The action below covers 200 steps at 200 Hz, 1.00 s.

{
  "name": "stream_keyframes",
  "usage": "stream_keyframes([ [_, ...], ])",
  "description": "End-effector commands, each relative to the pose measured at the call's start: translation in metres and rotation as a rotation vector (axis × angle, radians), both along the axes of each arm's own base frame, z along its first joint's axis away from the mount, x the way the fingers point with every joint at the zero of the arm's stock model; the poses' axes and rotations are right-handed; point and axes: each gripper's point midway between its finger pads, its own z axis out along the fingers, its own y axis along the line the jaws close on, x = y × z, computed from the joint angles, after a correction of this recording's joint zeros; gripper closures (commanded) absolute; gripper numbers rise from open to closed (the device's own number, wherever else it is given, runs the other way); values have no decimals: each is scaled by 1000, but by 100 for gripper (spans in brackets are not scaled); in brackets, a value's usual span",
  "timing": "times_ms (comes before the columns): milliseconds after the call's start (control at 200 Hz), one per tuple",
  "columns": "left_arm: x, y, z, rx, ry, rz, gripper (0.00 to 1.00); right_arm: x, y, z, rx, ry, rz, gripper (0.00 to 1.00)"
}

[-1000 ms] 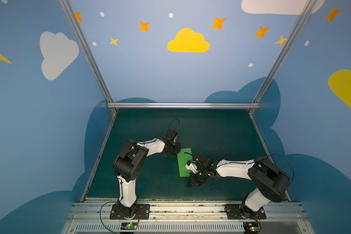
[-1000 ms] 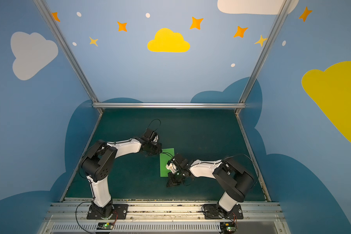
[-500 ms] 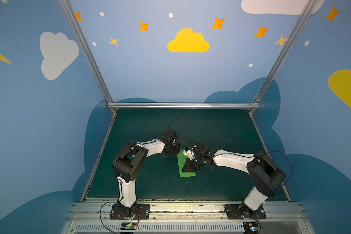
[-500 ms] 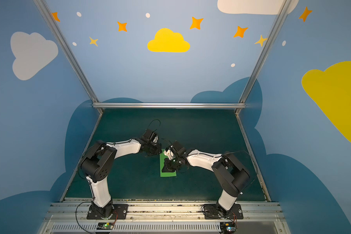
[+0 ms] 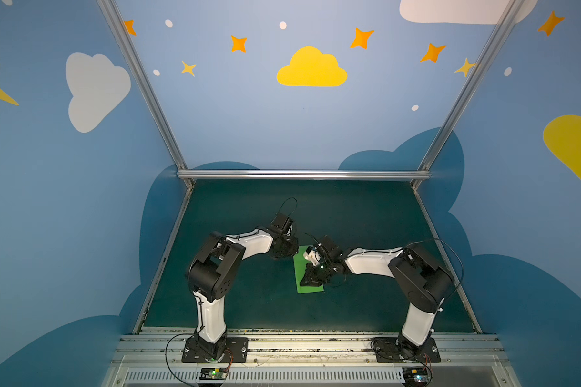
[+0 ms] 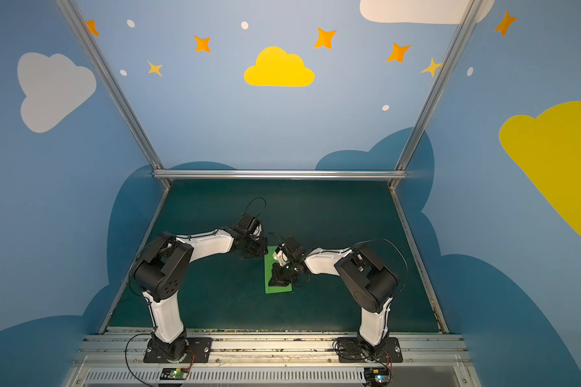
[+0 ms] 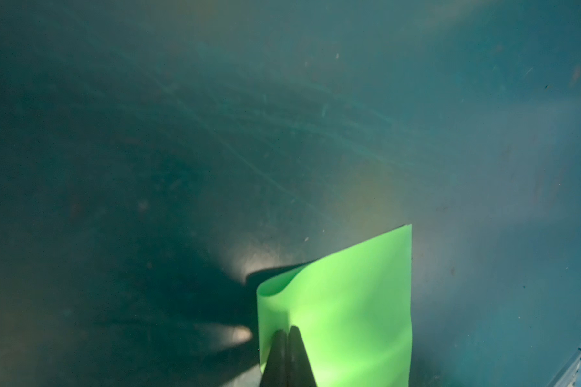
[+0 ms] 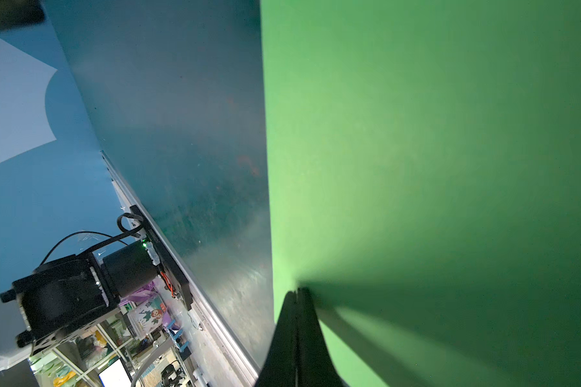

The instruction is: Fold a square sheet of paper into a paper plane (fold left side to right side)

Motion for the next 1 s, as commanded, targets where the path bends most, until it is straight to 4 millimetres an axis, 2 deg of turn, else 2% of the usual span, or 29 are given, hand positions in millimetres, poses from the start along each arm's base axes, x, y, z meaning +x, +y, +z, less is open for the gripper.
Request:
stream_keyframes([
  [0, -8, -3, 21, -28, 28, -21, 96, -8, -15, -18, -59, 31, -15, 100],
  [125, -17, -9, 37, -83, 29, -35, 96, -11, -20, -23, -75, 37, -21, 100],
  [310, -40, -8, 37, -135, 52, -36, 96, -13, -24, -27, -88, 43, -29, 100],
  [621, -72, -11, 14, -135, 98, -64, 96, -15, -27, -30, -104, 48, -32, 100],
  [996, -74, 2, -12, -88, 121, -35, 96, -19, -35, -36, -129, 57, -35, 100],
])
